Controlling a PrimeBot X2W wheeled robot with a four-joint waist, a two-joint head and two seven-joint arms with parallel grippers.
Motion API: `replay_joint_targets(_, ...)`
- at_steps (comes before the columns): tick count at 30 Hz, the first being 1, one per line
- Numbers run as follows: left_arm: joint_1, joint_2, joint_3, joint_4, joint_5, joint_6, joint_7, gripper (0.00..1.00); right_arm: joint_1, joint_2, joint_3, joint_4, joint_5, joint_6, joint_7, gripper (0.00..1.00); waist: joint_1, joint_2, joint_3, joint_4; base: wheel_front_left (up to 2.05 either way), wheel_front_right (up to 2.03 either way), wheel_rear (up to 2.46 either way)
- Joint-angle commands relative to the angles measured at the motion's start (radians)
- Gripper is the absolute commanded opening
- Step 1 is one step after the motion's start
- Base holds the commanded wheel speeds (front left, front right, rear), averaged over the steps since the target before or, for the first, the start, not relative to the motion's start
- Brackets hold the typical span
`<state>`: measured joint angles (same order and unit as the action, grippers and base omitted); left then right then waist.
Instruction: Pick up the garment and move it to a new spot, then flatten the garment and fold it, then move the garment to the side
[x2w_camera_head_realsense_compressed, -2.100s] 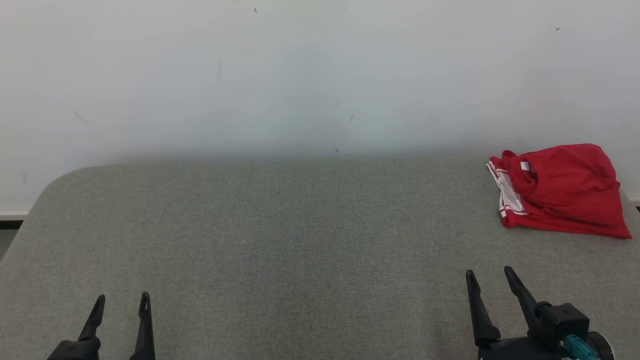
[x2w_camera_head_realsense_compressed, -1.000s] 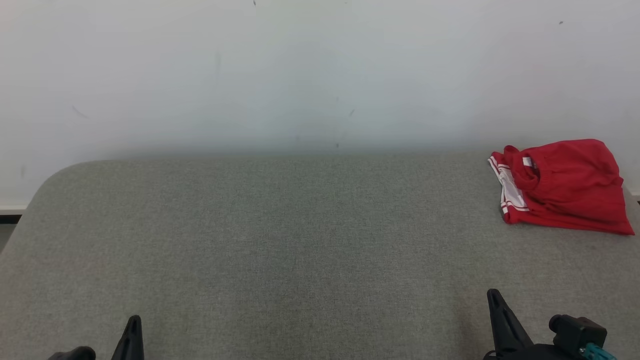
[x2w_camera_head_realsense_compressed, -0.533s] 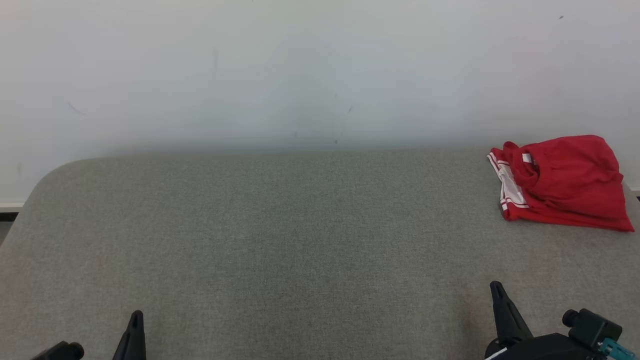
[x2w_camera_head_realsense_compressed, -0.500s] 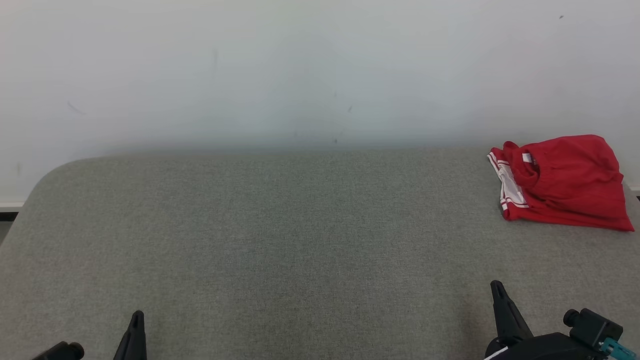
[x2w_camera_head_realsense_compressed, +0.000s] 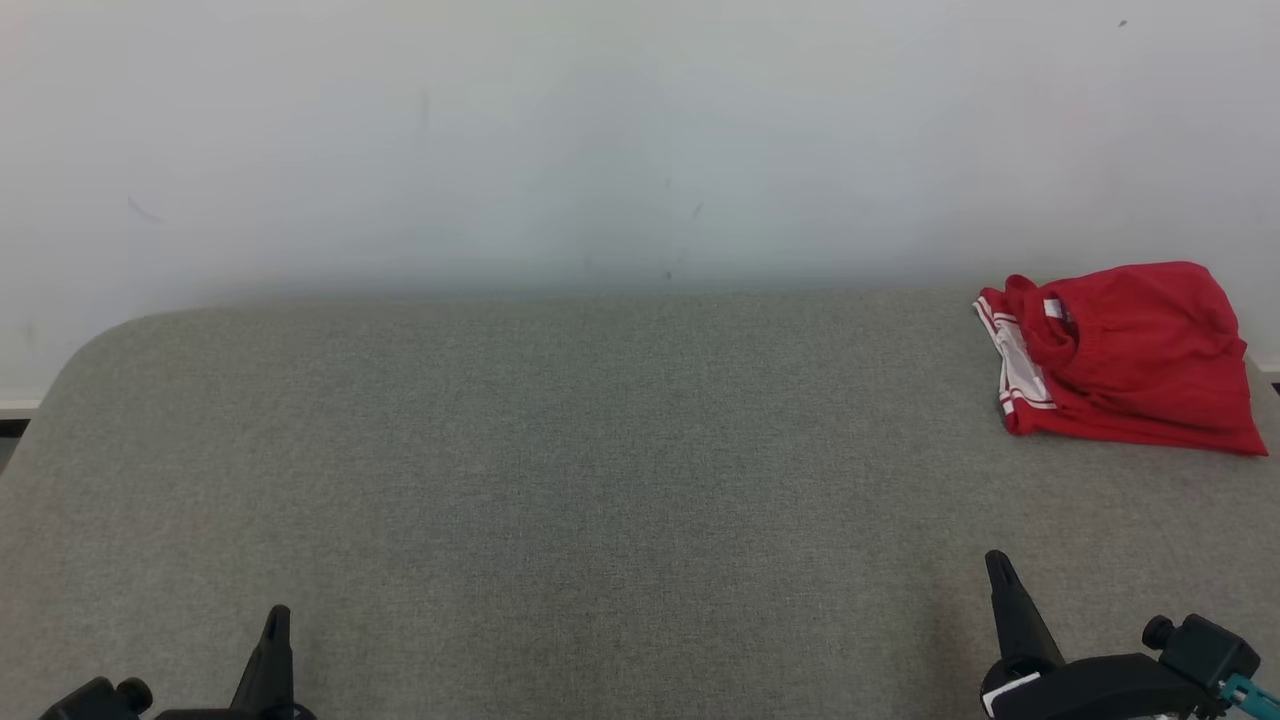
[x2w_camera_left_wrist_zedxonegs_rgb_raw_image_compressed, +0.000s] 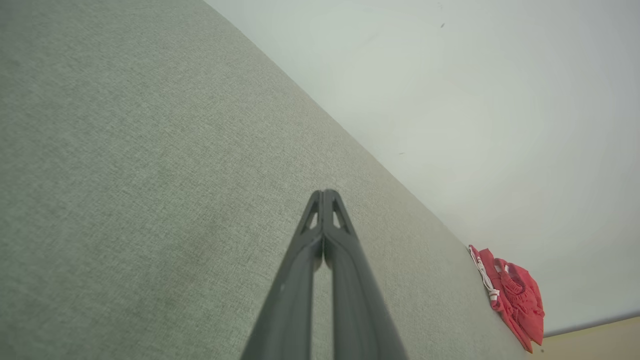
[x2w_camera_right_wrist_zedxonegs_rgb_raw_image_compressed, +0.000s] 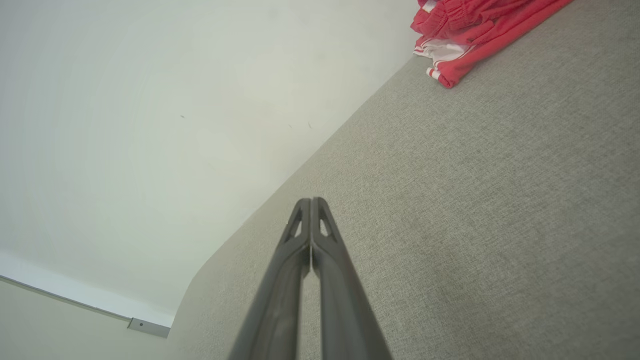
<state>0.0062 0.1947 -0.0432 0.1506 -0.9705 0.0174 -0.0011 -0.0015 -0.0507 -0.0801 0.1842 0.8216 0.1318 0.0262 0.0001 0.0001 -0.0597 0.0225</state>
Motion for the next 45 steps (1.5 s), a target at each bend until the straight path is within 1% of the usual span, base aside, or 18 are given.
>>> replay_joint_targets(1, -0.029, -0.001, 0.013, -0.005, -0.028, -0.008, 0.005, 0.00, -0.025, 0.000, -0.003, -0.007, 0.035, -0.001, 0.002, 0.00, -0.0001, -0.0001, 0.001, 0.000, 0.00, 0.00, 0.00)
replay_joint_targets(3, -0.033, -0.009, 0.021, 0.000, -0.062, -0.015, 0.011, 0.00, -0.030, 0.000, -0.005, -0.003, 0.074, -0.001, 0.007, 0.00, -0.0001, -0.0001, 0.003, -0.001, 0.00, 0.00, 0.00)
replay_joint_targets(11, -0.046, -0.027, 0.040, 0.013, -0.142, -0.034, 0.025, 0.00, -0.041, 0.000, -0.009, 0.005, 0.175, -0.001, 0.018, 0.00, -0.0001, -0.0001, 0.010, -0.003, 0.00, 0.00, 0.00)
replay_joint_targets(27, -0.068, -0.060, 0.074, 0.037, -0.289, -0.068, 0.051, 0.00, -0.063, 0.000, -0.017, 0.021, 0.354, -0.001, 0.039, 0.00, -0.0001, -0.0001, 0.022, -0.008, 0.00, 0.00, 0.00)
replay_joint_targets(28, -0.079, -0.076, 0.089, 0.047, -0.354, -0.082, 0.062, 0.00, -0.071, 0.000, -0.020, 0.028, 0.433, -0.001, 0.048, 0.00, -0.0001, -0.0001, 0.028, -0.010, 0.00, 0.00, 0.00)
replay_joint_targets(45, -0.097, -0.104, 0.117, 0.067, -0.472, -0.111, 0.083, 0.00, -0.087, 0.001, -0.026, 0.042, 0.578, -0.002, 0.065, 0.00, -0.0001, -0.0001, 0.041, -0.015, 0.00, 0.00, 0.00)
